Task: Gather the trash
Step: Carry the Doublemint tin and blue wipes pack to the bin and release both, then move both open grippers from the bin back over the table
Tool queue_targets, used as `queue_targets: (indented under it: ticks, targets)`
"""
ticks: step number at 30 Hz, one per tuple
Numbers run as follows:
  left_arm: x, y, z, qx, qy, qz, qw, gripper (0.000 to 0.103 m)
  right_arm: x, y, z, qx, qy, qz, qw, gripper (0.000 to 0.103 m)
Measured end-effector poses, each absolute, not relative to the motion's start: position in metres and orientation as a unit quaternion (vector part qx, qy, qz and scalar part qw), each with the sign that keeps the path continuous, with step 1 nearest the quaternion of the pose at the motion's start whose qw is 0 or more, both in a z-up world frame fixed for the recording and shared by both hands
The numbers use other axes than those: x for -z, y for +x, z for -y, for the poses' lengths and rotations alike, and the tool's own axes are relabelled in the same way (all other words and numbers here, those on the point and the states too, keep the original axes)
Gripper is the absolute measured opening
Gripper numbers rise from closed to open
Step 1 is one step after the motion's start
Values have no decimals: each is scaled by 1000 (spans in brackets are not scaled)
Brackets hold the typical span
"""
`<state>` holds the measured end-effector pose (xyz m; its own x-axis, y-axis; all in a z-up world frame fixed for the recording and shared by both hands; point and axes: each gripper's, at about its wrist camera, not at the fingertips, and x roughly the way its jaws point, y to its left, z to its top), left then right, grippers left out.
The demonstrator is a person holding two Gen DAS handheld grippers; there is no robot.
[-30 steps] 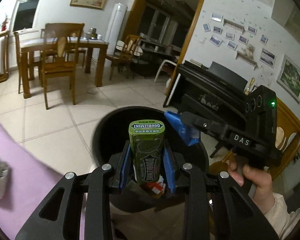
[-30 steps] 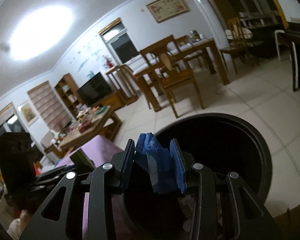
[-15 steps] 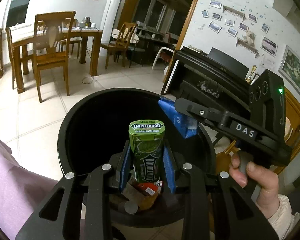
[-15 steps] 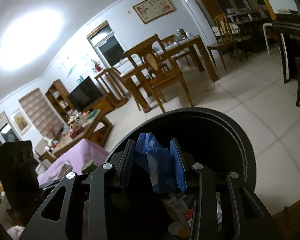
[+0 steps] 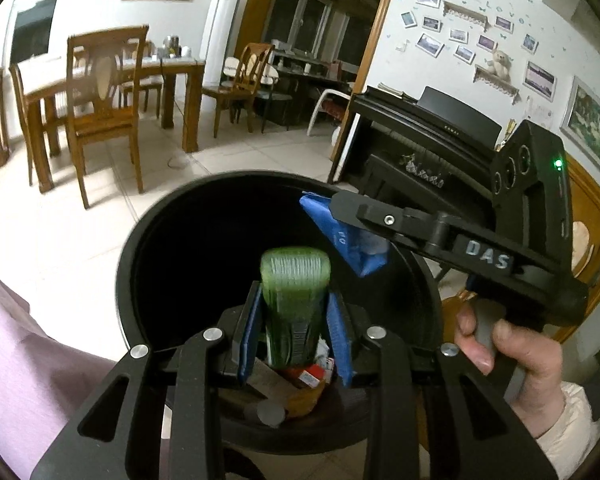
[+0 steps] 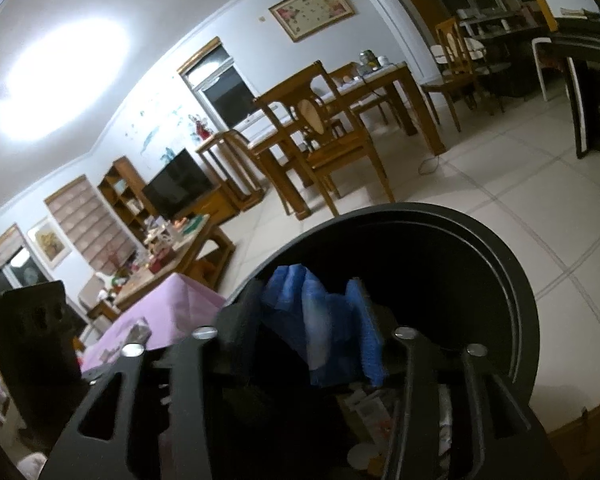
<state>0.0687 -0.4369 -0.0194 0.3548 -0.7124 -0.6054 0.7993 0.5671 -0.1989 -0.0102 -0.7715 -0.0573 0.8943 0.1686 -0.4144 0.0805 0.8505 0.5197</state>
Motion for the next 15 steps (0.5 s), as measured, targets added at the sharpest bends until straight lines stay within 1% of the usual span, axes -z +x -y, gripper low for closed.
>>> queue_targets:
  ticks: [1,2,3,4,5,8,10,11,15]
  targets:
    - [18,67,438,458,73,-325,824,35,56,-12,771,-21,274,-223,935,70]
    - [18,63,439,455,77,-320,827,43,55,-14,770,-18,277,-212,937,79]
    - [17,62,439,451,81,-314,831,63,53,-16,772,-19,278,-207,938,80]
    - [16,60,438,446,84,-307,837,74,52,-17,771,-22,278,-205,938,81]
    - [14,57,438,441,86,-295,843,86,51,-18,772,-24,279,-205,938,85]
    - [10,51,440,437,103,-273,851,87,49,-20,768,-22,278,-195,940,93]
    - [9,49,442,437,109,-267,852,88,50,-24,768,-23,280,-192,940,96]
    - [10,49,442,438,110,-266,852,91,50,-25,768,-24,282,-191,940,98]
    - [9,48,441,433,115,-257,856,95,54,-26,768,-27,290,-196,936,98]
